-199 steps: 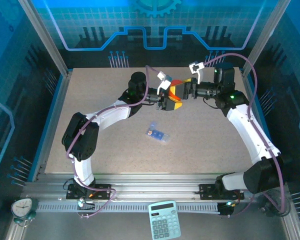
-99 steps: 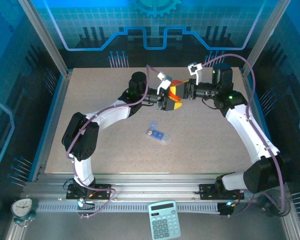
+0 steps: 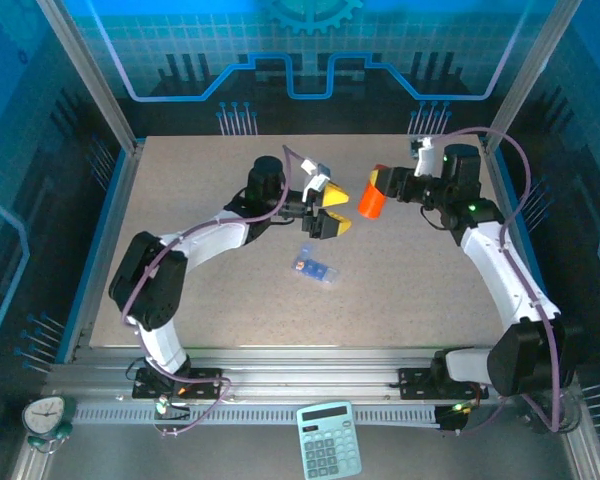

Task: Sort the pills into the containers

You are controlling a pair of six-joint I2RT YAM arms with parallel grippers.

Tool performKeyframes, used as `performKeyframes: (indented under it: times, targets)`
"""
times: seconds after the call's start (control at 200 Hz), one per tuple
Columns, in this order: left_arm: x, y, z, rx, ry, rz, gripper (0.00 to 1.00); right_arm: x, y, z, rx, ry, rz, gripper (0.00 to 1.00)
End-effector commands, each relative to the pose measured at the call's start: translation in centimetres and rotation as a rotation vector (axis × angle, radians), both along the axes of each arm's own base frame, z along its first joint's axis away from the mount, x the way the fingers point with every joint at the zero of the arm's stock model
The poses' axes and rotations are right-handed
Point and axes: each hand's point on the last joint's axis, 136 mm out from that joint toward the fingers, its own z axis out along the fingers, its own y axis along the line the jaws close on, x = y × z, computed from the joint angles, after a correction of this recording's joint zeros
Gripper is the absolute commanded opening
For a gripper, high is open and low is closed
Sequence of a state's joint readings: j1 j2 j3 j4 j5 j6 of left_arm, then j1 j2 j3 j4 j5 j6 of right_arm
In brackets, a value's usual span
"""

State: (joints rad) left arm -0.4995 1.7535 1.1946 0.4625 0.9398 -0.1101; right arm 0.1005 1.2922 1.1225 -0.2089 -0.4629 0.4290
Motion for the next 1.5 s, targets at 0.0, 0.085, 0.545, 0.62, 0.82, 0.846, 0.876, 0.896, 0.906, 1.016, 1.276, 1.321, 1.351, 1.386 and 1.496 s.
performKeyframes:
  times: [0.0, 0.085, 0.545, 0.62, 0.82, 0.846, 0.876, 0.896, 0.906, 1.016, 1.276, 1.321, 1.351, 1.386, 1.496]
  targets:
    - [0.5, 2.0, 1.1, 0.038, -0.077, 0.119, 0.99, 1.1, -2.7, -0.9, -0.064, -0.046, -0.157, 0.34]
    - [1.3, 3.3, 0.2, 0.1, -0.089, 0.225, 0.99, 1.3, -4.0, -2.8, -0.118, -0.054, -0.234, 0.34]
    - [6.8, 11.8, -1.3, 0.421, -0.205, 0.786, 0.99, 1.5, -4.7, -10.7, -0.471, -0.154, -0.441, 0.34]
    - [7.3, 12.3, -1.2, 0.422, -0.202, 0.819, 0.99, 1.6, -5.0, -11.6, -0.479, -0.155, -0.471, 0.35]
    - [9.2, 14.0, -1.0, 0.418, -0.185, 0.964, 0.99, 1.0, -5.0, -14.0, -0.456, -0.139, -0.485, 0.35]
    - [9.4, 14.3, -1.1, 0.423, -0.179, 0.985, 0.99, 0.9, -5.0, -14.4, -0.451, -0.136, -0.487, 0.36]
    - [9.6, 14.6, -1.0, 0.419, -0.173, 1.012, 0.99, 0.8, -5.0, -14.8, -0.447, -0.13, -0.489, 0.35]
    - [9.7, 14.8, -1.0, 0.419, -0.17, 1.022, 0.99, 0.7, -5.0, -15.0, -0.445, -0.125, -0.491, 0.35]
    - [9.7, 14.9, -1.0, 0.419, -0.169, 1.028, 0.99, 0.7, -5.0, -15.2, -0.444, -0.122, -0.493, 0.35]
    - [9.9, 15.7, -0.6, 0.409, -0.164, 1.086, 0.99, 0.2, -5.1, -16.5, -0.437, -0.098, -0.497, 0.36]
    - [10.5, 19.6, -1.2, 0.379, -0.002, 1.287, 0.99, -1.0, -4.6, -18.2, -0.424, -0.072, -0.488, 0.45]
    - [10.3, 19.6, -1.4, 0.374, 0.015, 1.269, 0.99, -1.2, -4.5, -18.2, -0.423, -0.071, -0.484, 0.48]
    - [10.2, 19.6, -1.5, 0.368, 0.019, 1.257, 0.99, -1.3, -4.5, -18.2, -0.426, -0.068, -0.481, 0.52]
    - [10.0, 19.4, -1.5, 0.359, 0.021, 1.236, 0.99, -1.4, -4.4, -18.3, -0.426, -0.066, -0.479, 0.56]
    - [9.5, 18.7, -1.6, 0.333, 0.023, 1.179, 0.99, -1.7, -4.3, -18.4, -0.429, -0.057, -0.471, 0.69]
